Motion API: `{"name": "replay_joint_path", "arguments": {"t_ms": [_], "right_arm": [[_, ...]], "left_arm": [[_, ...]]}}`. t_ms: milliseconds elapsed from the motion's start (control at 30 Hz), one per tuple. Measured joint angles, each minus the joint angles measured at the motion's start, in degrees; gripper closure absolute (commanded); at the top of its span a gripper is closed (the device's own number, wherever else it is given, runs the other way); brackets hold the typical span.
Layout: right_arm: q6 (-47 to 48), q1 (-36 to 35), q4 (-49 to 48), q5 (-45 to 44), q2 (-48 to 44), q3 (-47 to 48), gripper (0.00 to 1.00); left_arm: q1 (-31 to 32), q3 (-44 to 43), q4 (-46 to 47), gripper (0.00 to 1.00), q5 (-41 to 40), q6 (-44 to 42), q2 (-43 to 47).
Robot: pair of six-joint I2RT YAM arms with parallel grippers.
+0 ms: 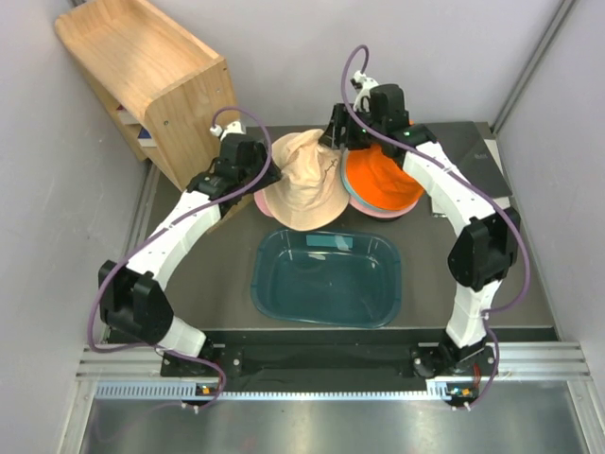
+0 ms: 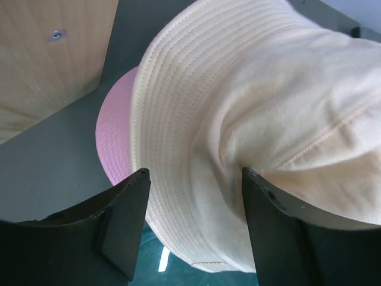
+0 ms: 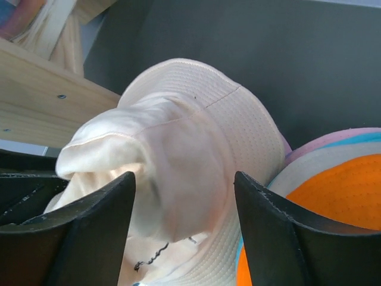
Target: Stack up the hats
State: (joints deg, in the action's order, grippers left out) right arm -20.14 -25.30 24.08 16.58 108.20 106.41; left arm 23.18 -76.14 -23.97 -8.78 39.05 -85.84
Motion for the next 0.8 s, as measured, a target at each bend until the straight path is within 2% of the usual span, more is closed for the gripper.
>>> {"name": "replay_joint_path", "arguments": {"t_ms": [200, 400, 667, 800], "right_arm": [[0.0, 0.1, 0.4, -0.6, -6.1, -1.0, 0.32], [-0.3, 0.1, 0.4, -1.1, -11.8, -1.6, 0.37], [-3.6, -1.6, -0.6, 1.0, -16.9, -13.5, 0.41], [-5.9, -3.6, -0.5, 2.6, -17.2, -18.8, 0.42]], "left_arm": [[0.1, -1.5, -2.8, 0.26, 0.2, -0.3, 5.2], [0.2, -4.2, -1.4, 0.27, 1.4, -2.6, 6.6], [2.0, -16.4, 2.5, 0.34, 6.4, -10.2, -4.9], [2.4, -18.6, 3.4, 0.38, 7.4, -13.4, -9.4]]}}
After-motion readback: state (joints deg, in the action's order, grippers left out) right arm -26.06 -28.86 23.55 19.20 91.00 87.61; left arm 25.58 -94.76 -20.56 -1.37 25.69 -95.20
